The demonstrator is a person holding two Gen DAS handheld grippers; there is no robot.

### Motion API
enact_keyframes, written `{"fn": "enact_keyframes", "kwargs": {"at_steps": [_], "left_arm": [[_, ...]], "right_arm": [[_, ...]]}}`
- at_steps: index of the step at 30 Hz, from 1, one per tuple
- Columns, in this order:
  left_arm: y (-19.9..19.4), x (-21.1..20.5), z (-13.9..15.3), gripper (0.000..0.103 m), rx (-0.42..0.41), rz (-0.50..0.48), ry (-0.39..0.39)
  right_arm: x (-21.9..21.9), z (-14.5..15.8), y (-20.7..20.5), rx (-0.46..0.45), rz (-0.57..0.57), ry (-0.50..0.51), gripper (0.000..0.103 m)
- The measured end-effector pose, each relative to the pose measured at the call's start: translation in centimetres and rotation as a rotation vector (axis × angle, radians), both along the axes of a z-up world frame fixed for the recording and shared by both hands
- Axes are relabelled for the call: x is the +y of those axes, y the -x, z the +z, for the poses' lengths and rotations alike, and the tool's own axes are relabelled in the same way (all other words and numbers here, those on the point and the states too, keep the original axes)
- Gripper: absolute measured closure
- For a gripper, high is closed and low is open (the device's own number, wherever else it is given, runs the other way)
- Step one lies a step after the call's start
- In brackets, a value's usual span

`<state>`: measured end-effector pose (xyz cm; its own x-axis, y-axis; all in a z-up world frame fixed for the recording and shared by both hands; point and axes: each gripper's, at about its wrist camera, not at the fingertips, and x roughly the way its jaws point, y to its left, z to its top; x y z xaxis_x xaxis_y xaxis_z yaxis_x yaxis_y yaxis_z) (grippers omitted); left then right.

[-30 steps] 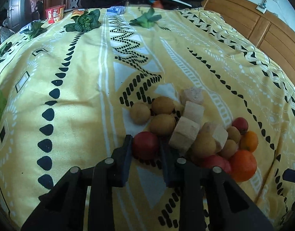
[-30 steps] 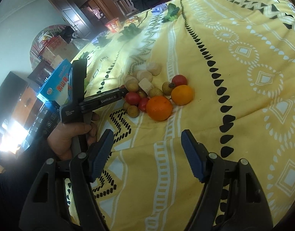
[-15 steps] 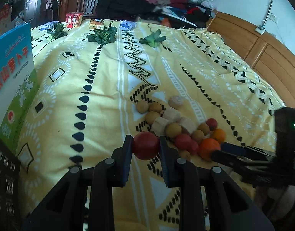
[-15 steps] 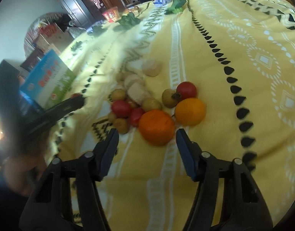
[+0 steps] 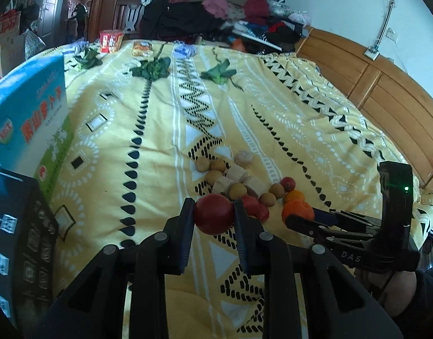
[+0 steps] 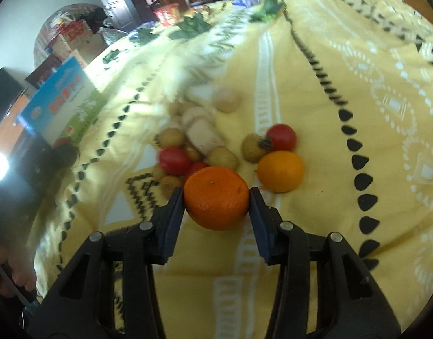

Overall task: Organize fruits
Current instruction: 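Carry the red plum and orange over the steel bowl with both tools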

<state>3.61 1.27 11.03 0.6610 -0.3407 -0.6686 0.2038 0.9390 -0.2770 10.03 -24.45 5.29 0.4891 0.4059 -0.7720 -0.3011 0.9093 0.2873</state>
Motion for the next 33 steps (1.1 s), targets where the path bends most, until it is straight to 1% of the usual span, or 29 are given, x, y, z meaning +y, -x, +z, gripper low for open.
{"fn": "enact_keyframes", "kwargs": {"at_steps": [4,7,8,11,14,16,20,25,30,33], "left_arm": [[2.0,2.0,3.0,0.076,-0.054,0.029,0.005],[3.9,4.2,5.5,0.076,-0.101,0.067,-0.004],[4.4,5.0,6.2,0.076,-0.109,0.080,-0.003],[6.5,8.2,8.2,0.076,-0.145,0.139,-0.002],[8.8,11.8,10.0,0.076,-0.177,0.208,-0.003],[10.5,14.4,11.0,0.076,-0.198,0.262,-0.017],[13.8,19.6,12.1,0.076,-0.210,0.380,-0.036],[17.8,26.4,13.2,0.076,-0.236,0.520,-0.034],[20.9,31.7,13.5,0.076,-0.247,0.627,-0.024],[22.2,34.0,12.9,0.076,-0.235,0.664,-0.020]], "right_arm": [[1.5,4.1,1.9,-0.068,0.027,-0.033,0.057],[3.6,7.6,3.2,-0.132,0.072,-0.061,0.057],[4.3,8.3,3.5,-0.145,0.084,-0.068,0.057],[7.4,11.2,4.8,-0.195,0.135,-0.096,0.057],[10.9,13.5,6.0,-0.235,0.198,-0.112,0.057],[13.1,14.6,6.7,-0.255,0.238,-0.124,0.057],[17.8,16.2,8.1,-0.276,0.327,-0.147,0.057],[23.9,17.6,10.1,-0.291,0.447,-0.176,0.057],[29.3,18.5,12.4,-0.309,0.559,-0.180,0.057],[32.5,18.6,13.6,-0.300,0.612,-0.177,0.057]]}}
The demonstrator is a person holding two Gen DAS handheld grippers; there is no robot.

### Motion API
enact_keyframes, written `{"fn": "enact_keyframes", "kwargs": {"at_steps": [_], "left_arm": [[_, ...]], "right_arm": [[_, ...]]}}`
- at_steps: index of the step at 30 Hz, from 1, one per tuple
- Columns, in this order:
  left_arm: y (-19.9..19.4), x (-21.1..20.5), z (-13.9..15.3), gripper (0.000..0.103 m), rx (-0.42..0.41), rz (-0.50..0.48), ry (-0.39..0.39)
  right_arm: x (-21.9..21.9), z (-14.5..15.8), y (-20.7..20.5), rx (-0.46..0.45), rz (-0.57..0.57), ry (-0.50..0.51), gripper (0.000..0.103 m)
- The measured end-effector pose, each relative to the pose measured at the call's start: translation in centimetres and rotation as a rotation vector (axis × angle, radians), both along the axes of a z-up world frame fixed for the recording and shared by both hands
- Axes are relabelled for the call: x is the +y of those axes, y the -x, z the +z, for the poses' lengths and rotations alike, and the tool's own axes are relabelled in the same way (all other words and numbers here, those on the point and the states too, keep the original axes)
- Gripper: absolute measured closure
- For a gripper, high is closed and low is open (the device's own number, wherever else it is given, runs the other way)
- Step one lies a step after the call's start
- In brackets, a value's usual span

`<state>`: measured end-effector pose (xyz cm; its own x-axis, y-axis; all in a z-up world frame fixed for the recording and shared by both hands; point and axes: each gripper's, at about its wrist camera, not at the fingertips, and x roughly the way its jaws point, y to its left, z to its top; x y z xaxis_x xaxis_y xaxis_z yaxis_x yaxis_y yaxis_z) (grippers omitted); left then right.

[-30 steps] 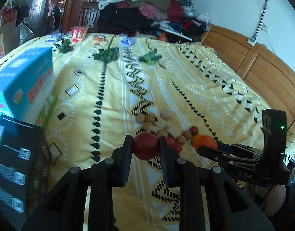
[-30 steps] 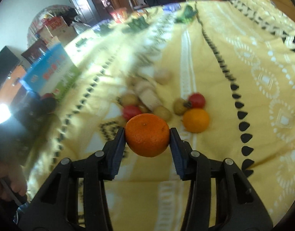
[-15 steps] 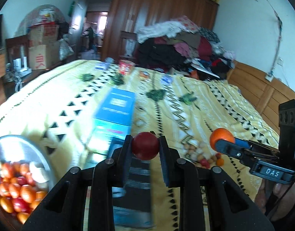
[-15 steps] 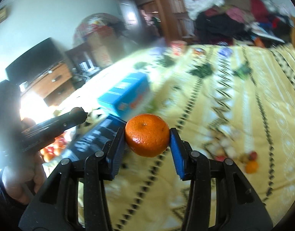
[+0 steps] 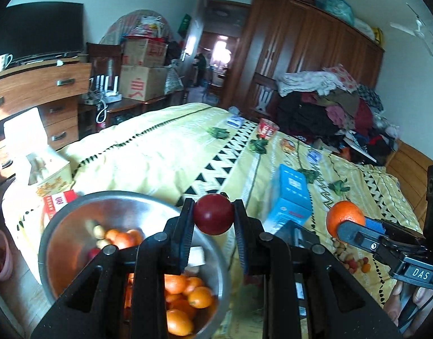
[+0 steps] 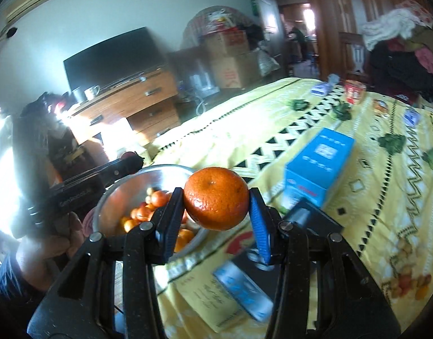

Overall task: Organize fruits
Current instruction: 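Carry the red plum and orange over the steel bowl with both tools, then open both tools to drop the red plum and orange into the bowl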

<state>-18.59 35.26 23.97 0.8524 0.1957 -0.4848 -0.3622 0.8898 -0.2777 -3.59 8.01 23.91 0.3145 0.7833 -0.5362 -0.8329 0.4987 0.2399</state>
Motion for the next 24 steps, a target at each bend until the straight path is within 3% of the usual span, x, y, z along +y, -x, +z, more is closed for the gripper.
{"fn": "enact_keyframes", "kwargs": {"at_steps": [10,17,24], "left_arm": [[0.9,5.6,-4.7,0.076,0.141,0.095,0.048],[0.7,7.4,-7.6,0.076,0.262,0.128,0.047],[0.6,8.2,-8.9,0.076,0.306,0.142,0.031]], "right_arm": [[8.8,-1.3,2.0,0.039,0.133,0.083,0.057],[12.1,-3.3,2.5,0.085,0.176,0.150,0.057],[13.4,-5.2,2.5,0.135,0.177,0.196,0.057]]}}
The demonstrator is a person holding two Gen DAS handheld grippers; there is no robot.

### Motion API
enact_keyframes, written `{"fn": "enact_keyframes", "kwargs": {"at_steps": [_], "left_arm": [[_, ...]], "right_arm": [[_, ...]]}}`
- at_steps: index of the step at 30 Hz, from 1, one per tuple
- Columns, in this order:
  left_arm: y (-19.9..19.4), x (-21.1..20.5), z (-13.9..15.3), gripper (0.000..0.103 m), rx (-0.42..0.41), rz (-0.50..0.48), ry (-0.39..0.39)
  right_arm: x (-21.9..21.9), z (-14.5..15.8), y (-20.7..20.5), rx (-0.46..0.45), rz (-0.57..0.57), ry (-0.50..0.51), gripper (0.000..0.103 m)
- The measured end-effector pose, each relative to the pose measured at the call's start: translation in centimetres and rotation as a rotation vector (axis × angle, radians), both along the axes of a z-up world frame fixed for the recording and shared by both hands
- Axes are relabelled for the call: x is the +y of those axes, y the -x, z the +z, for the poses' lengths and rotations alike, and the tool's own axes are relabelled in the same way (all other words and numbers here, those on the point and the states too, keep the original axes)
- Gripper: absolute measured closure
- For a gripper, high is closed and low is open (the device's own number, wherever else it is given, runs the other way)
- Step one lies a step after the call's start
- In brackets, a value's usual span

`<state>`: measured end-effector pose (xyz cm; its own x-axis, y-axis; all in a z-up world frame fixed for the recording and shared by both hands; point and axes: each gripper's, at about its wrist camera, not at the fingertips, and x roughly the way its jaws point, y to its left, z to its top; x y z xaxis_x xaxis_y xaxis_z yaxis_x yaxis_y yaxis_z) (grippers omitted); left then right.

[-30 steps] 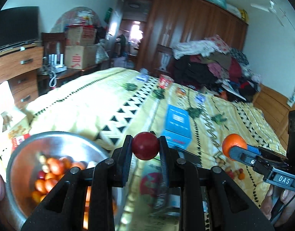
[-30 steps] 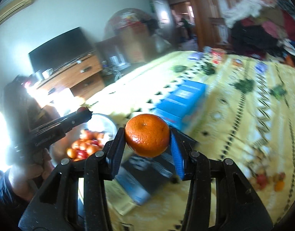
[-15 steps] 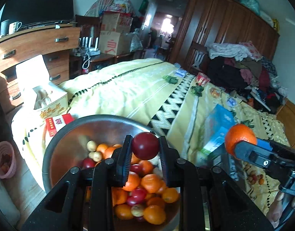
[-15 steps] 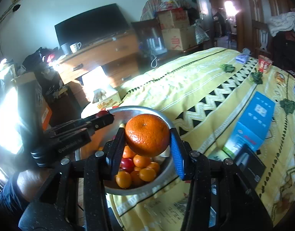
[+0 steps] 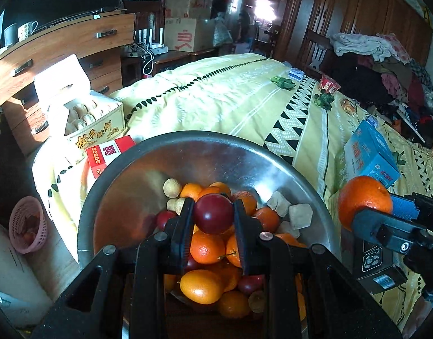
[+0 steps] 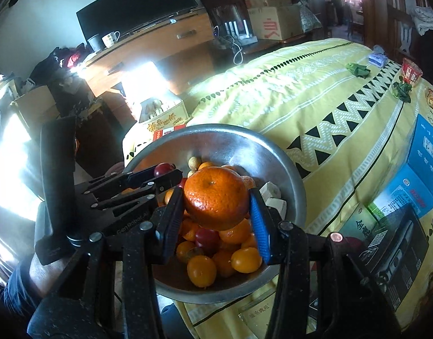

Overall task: Organize fruits
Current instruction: 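Open both tools to drop the red plum and orange into the bowl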

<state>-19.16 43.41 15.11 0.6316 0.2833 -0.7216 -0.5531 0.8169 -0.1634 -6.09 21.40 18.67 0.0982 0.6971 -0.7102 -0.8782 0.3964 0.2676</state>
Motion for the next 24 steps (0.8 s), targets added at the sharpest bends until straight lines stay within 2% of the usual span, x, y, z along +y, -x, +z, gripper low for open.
{"fn": "enact_keyframes", "kwargs": {"at_steps": [24], "left_arm": [[-0.6,0.6,-1.8,0.076,0.063,0.013,0.015]], "right_arm": [[2.1,-3.0,-0.4,0.050,-0.004,0.087,0.055]]}}
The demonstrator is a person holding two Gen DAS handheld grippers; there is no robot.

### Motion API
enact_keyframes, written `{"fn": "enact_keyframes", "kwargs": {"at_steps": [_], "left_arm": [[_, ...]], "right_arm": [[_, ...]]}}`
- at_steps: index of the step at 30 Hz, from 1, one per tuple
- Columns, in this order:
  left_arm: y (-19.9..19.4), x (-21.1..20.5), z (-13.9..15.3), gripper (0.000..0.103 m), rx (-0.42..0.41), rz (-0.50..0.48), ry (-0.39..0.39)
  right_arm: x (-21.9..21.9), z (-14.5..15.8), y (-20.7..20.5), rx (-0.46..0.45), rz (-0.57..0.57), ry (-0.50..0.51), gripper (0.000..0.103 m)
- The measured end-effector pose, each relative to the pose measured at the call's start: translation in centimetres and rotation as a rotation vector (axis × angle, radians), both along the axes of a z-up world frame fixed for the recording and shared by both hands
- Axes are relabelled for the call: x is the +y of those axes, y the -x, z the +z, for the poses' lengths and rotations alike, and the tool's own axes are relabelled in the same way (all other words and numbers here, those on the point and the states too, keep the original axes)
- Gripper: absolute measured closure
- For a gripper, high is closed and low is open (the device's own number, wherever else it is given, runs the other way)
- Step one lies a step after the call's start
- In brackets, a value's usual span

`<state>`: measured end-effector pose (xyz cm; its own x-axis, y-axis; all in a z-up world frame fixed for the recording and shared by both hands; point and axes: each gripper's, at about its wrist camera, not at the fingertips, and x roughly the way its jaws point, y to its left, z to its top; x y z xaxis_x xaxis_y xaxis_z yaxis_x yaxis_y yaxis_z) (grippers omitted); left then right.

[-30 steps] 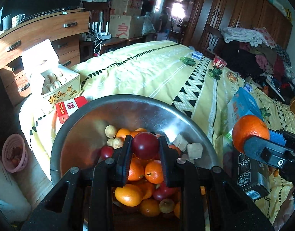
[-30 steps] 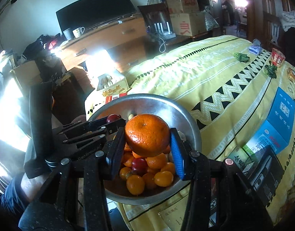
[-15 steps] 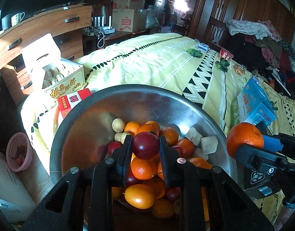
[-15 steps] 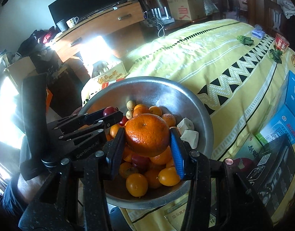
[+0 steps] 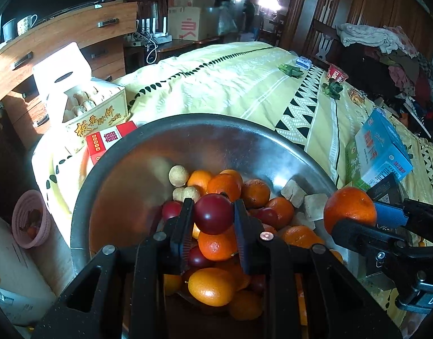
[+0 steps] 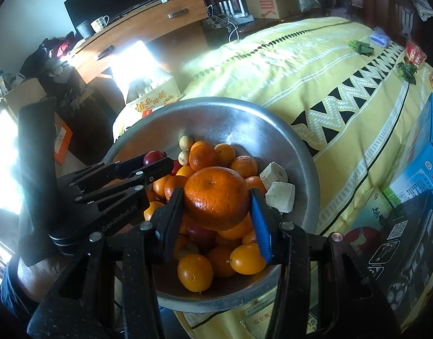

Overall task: Organize fruits
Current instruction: 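Open both tools to drop the red plum and orange into the bowl, then move both tools back to the fruit pile on the bedspread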

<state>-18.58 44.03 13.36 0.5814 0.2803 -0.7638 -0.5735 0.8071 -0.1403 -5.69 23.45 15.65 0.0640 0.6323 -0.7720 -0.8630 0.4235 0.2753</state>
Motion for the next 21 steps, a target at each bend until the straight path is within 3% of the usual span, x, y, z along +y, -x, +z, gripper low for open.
{"fn": "enact_keyframes", "kwargs": {"at_steps": [3,6,7,9,11,17,19,21], "left_arm": [[-0.1,0.0,-0.2,0.075,0.012,0.006,0.003],[-0.1,0.0,-0.3,0.058,0.016,0.019,-0.001],[-0.1,0.1,-0.3,0.055,0.019,0.025,-0.003],[-0.1,0.1,-0.4,0.049,0.032,0.043,-0.003],[0.0,0.3,-0.5,0.035,0.044,0.069,0.001],[0.3,-0.5,1.1,0.030,0.028,0.097,-0.036],[0.4,-1.7,2.9,0.030,-0.018,0.086,-0.065],[0.3,-3.5,5.0,0.023,-0.062,0.064,-0.106]], "right_arm": [[0.0,-0.3,-0.2,0.005,-0.008,0.010,0.055],[-0.1,-0.3,-0.2,0.002,-0.013,0.009,0.052],[-0.1,-0.1,-0.1,-0.001,-0.013,0.003,0.048],[-0.3,0.4,0.0,-0.020,-0.022,-0.007,0.026],[-0.5,1.1,0.2,-0.050,-0.028,-0.019,0.020],[-3.5,5.3,1.2,-0.148,-0.076,-0.120,0.020],[-6.1,7.3,2.1,-0.229,-0.112,-0.176,0.019],[-8.8,8.7,2.6,-0.307,-0.154,-0.214,0.011]]}}
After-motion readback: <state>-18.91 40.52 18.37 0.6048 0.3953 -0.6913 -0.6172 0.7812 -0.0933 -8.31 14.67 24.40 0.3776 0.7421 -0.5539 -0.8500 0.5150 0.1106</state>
